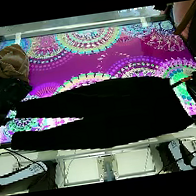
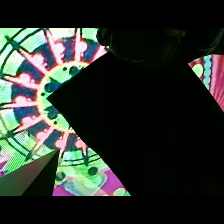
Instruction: Fold the clothes and pants, and hang the long-sleeved shirts on hangers.
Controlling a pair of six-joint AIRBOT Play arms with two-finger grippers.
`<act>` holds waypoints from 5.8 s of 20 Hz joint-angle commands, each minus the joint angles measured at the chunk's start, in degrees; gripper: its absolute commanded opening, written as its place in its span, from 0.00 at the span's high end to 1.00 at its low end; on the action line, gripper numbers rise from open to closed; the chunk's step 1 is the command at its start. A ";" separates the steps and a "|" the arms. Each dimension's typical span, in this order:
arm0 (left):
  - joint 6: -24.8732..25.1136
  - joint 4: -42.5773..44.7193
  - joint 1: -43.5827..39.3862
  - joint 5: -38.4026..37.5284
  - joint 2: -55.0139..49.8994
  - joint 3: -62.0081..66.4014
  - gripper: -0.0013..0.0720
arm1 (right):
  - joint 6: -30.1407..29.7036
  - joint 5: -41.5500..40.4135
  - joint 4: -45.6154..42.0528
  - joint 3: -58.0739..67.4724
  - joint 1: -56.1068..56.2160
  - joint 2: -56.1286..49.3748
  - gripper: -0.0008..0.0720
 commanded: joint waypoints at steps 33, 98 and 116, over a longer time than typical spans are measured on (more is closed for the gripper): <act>0.76 -7.43 3.52 8.33 0.09 -1.86 0.97 | 2.16 -2.75 1.92 0.07 12.26 0.04 0.47; 21.09 -10.75 25.62 -7.32 8.33 -16.31 0.22 | 2.12 6.25 -16.13 3.72 12.20 0.04 0.47; 17.92 -1.46 25.64 -13.90 2.43 -3.91 0.31 | 2.12 6.95 -14.93 3.72 12.22 0.04 0.47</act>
